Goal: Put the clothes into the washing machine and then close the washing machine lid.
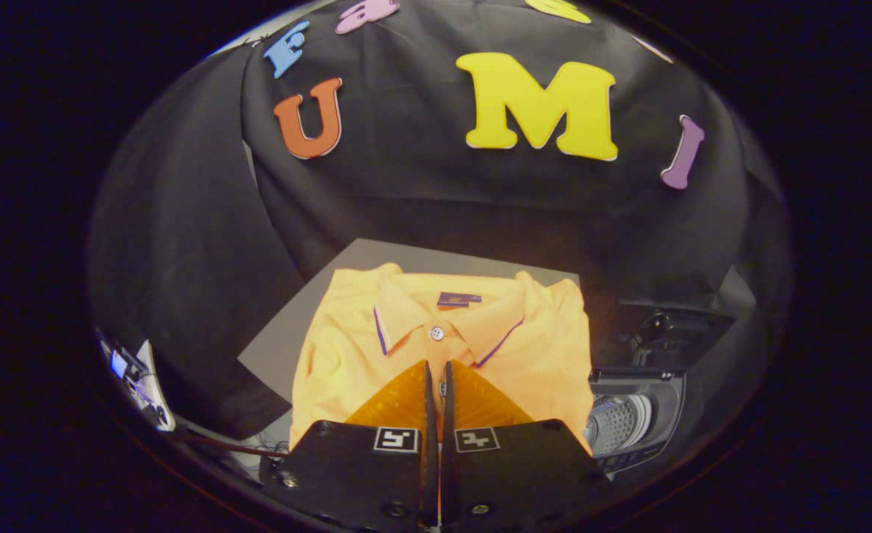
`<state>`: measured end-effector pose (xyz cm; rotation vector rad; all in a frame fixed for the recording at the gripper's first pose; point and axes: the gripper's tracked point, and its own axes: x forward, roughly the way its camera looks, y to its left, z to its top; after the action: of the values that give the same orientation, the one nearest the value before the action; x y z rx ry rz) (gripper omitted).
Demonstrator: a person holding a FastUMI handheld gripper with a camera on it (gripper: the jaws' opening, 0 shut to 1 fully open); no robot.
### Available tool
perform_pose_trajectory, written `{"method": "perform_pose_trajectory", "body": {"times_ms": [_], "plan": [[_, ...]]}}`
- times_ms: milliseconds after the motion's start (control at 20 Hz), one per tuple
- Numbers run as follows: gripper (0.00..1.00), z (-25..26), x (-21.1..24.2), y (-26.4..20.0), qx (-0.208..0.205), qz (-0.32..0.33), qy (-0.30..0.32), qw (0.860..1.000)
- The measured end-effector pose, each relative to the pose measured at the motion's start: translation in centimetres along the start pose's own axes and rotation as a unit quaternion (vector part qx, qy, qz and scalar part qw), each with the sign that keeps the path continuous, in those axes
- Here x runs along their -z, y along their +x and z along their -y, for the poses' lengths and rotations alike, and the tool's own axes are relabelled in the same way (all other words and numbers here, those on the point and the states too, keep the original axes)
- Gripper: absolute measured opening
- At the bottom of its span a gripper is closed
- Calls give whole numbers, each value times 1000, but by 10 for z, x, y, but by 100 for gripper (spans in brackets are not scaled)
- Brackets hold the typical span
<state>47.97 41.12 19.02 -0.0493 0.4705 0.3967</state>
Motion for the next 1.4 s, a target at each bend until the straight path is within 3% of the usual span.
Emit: {"method": "perform_pose_trajectory", "body": {"times_ms": [300,550,800,1100,1400], "plan": [[5,63,-33,-96,6,92,20,996],[5,151,-47,-160,24,149,43,988],[5,243,-45,-201,38,179,24,983],[5,332,-24,-175,25,163,13,986],[5,358,21,-116,16,114,14,993]]}}
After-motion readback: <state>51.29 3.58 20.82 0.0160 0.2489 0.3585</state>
